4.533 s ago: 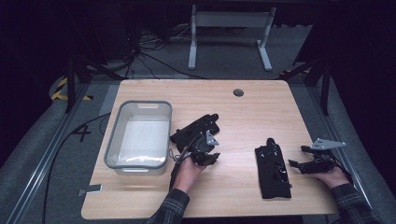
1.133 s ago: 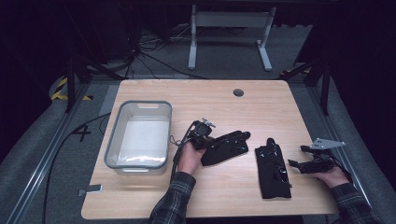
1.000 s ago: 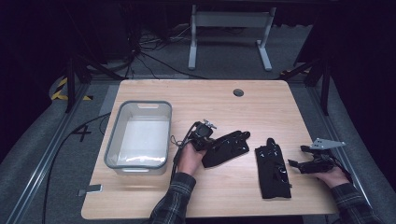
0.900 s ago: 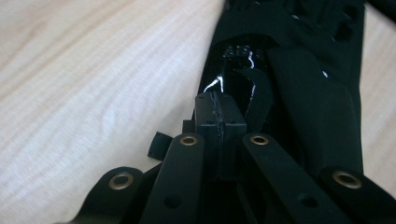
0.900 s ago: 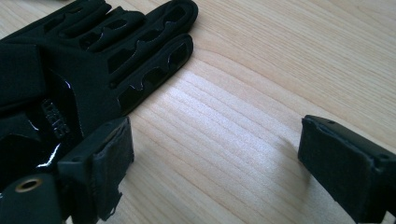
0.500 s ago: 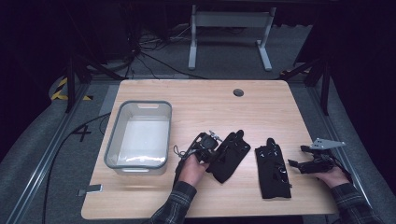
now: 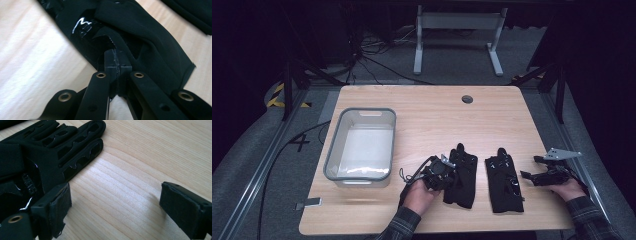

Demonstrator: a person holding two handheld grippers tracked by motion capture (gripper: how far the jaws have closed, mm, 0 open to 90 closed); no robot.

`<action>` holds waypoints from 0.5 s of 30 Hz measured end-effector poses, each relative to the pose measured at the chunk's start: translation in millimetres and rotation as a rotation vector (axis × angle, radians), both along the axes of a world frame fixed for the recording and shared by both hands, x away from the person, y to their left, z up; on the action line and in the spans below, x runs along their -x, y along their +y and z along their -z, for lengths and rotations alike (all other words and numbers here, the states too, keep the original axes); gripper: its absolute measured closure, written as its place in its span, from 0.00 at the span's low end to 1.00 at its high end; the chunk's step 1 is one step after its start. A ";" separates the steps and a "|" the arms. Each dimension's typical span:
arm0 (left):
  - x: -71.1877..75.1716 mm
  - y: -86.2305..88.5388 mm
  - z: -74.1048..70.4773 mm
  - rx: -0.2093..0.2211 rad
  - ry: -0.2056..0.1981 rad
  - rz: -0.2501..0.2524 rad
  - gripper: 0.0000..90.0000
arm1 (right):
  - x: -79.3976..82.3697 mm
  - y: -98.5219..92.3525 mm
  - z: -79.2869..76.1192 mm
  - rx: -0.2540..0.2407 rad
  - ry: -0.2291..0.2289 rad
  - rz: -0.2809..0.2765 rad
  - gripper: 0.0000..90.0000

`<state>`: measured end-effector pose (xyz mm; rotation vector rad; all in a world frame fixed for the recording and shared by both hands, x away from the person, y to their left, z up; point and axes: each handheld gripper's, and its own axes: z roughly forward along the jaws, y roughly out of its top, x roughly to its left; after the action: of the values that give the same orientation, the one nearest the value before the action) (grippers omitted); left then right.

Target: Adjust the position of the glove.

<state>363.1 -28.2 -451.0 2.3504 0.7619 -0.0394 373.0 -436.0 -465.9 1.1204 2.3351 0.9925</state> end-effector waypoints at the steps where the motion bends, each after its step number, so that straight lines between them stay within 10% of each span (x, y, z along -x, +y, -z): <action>1: 1.2 -1.2 -0.1 0.000 0.003 0.010 1.00 | 0.0 0.0 0.0 0.000 0.000 0.000 0.12; 15: 3.3 0.6 -4.9 0.019 -0.043 0.022 0.81 | 2.1 -0.9 -1.3 -0.004 -0.003 -0.006 0.19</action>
<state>359.8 -27.5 -446.1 2.3337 0.7122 -0.0051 370.8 -436.9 -464.7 1.1130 2.3365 1.0010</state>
